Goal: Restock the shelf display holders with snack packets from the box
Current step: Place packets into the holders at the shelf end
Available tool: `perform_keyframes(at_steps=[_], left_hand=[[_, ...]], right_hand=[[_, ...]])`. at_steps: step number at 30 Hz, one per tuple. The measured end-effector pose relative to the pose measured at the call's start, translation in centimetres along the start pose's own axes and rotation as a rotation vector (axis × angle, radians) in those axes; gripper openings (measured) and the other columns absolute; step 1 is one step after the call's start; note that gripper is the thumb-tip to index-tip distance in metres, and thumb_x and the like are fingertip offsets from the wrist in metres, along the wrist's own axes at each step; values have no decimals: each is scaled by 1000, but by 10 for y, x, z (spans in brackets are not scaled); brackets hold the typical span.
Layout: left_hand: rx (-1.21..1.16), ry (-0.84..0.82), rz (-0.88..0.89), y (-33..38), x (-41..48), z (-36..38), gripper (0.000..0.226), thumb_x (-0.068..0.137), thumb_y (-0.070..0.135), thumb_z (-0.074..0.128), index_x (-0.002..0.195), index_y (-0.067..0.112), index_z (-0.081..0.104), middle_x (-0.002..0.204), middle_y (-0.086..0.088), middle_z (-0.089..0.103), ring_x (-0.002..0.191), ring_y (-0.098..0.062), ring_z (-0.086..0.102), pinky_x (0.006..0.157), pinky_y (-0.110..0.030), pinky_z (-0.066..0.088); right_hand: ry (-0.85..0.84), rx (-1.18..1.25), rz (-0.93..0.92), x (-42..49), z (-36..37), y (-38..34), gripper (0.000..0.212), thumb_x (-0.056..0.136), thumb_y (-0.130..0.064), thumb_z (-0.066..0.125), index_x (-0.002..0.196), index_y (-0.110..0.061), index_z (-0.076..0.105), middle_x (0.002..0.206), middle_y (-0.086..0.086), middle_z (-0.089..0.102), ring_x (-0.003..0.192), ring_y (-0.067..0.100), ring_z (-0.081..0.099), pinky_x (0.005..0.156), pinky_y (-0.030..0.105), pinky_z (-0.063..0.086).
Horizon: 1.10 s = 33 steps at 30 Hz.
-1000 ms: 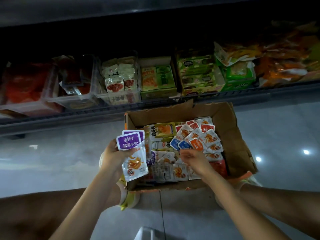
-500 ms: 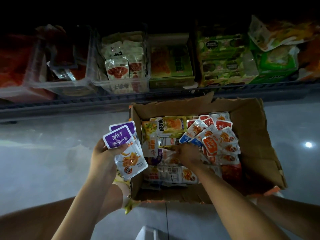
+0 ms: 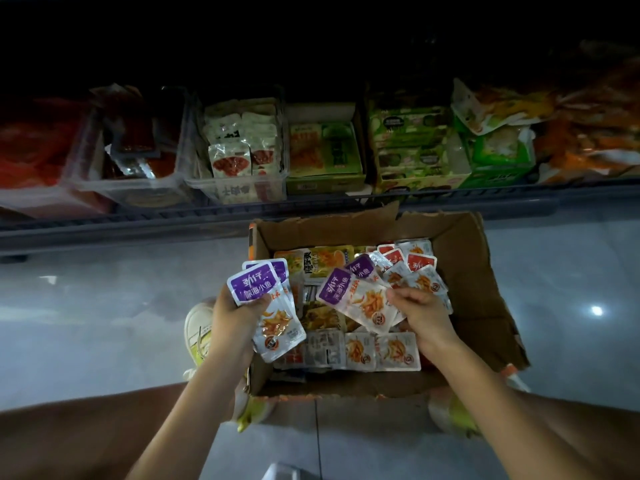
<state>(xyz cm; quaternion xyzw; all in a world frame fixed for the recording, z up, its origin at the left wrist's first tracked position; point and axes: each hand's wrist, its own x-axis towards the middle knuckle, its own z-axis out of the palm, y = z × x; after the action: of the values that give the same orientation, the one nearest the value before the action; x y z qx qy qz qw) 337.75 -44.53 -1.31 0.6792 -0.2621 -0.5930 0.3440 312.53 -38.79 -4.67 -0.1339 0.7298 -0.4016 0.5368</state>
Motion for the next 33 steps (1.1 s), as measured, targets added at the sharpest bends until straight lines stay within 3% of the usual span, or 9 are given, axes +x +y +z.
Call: perform_keyframes(at_steps=[5,9,12,17,22,27,30,32,33], left_hand=[[-166,-78,-112,-3,-21,27,47,82,3,68,123,20,52,109,-10,67,100,-29,64,92,-53,49],[-289,-165,-125,4,-34,42,36,89,14,61,124,16,52,112,-13,67,101,-31,66,94,-54,48],[-293,-173,-79,9,-40,42,39,84,14,66,120,18,52,112,-12,67,103,-31,65,95,-53,48],[-343,-173,-113,16,-41,38,46,81,4,67,123,12,51,109,-14,68,95,-29,67,86,-48,53],[-400,-281,-138,17,-50,38,61,72,24,71,128,7,52,118,-18,65,107,-35,64,95,-53,47],[-412,-285,-104,33,-58,32,35,90,13,58,124,6,53,111,-20,67,98,-35,66,78,-45,54],[-377,-282,-29,46,-64,29,33,91,10,56,124,4,53,103,-16,69,89,-28,68,74,-40,56],[-355,-285,13,55,-69,27,32,92,9,56,123,2,54,102,-16,69,88,-29,69,77,-41,57],[-352,-285,24,59,-71,26,33,92,9,56,123,1,54,104,-19,69,91,-31,68,80,-44,56]], right_hand=[[-26,318,61,-35,15,-19,4,85,-7,65,87,-6,69,87,6,73,81,21,70,62,34,59],[40,-61,-190,-56,43,-17,12,89,-17,64,91,-5,68,87,7,70,85,22,67,75,31,54],[61,-273,-368,-66,54,-13,21,90,-23,63,81,-4,67,76,14,68,74,28,65,66,34,50],[-48,-306,-434,-82,50,-22,10,92,-22,59,85,-16,65,81,3,69,78,15,65,70,28,51],[-137,-353,-574,-94,45,-30,9,93,-25,57,85,-26,62,79,-6,65,72,2,59,63,14,44],[-38,-901,-661,-95,43,-51,27,90,-41,59,104,-21,68,91,-9,62,83,8,58,64,15,38],[-74,-742,-556,-102,47,-76,61,89,-33,63,143,-20,38,120,-6,58,108,12,57,83,20,45],[-244,-477,-393,-112,56,-91,68,92,-18,60,149,-24,23,132,-5,54,117,13,54,95,32,48],[-311,-395,-375,-117,62,-97,62,94,-12,57,146,-29,28,132,-6,55,117,11,55,95,33,49]])
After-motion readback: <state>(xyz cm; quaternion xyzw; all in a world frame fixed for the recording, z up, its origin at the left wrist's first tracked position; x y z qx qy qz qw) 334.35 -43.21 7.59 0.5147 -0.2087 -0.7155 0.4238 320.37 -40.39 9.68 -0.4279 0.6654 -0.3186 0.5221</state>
